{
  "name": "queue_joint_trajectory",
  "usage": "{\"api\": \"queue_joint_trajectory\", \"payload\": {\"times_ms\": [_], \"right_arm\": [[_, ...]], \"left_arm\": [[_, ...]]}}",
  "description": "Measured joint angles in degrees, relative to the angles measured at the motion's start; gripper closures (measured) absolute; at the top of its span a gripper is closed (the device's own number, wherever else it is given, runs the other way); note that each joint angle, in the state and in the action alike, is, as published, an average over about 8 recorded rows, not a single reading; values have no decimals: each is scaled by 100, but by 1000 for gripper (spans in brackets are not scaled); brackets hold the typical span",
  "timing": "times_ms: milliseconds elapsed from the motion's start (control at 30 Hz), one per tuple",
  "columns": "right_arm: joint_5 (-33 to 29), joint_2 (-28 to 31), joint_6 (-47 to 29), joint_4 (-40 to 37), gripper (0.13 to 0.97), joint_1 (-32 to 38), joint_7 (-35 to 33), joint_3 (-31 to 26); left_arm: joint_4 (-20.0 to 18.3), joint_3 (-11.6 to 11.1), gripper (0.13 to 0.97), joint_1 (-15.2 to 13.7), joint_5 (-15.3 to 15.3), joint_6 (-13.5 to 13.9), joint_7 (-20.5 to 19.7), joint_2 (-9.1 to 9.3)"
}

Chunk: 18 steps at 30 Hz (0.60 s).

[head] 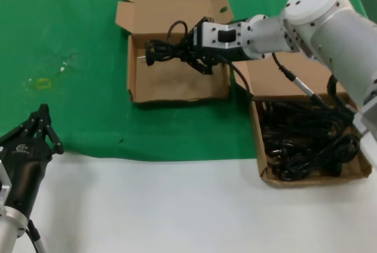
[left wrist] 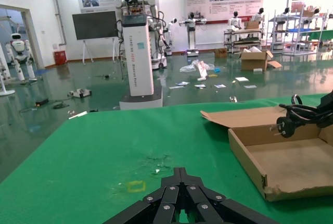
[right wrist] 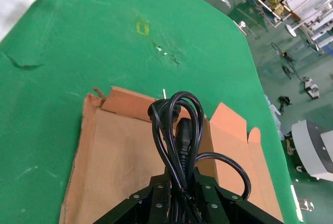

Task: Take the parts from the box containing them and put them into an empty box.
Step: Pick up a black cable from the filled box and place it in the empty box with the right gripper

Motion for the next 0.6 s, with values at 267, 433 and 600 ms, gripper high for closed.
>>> {"api": "queue_joint_trajectory", "payload": {"times_ms": [267, 433, 600], "right_arm": [[1247, -8, 454, 187, 878, -142, 55, -1368], [1709, -9, 652, 292, 879, -222, 20, -1847], [1884, -9, 795, 399, 879, -303, -35, -2025]], "left_arm": [[0, 0, 953, 0, 0, 0, 0, 0], [0, 0, 953, 0, 0, 0, 0, 0], [0, 0, 953, 0, 0, 0, 0, 0]]}}
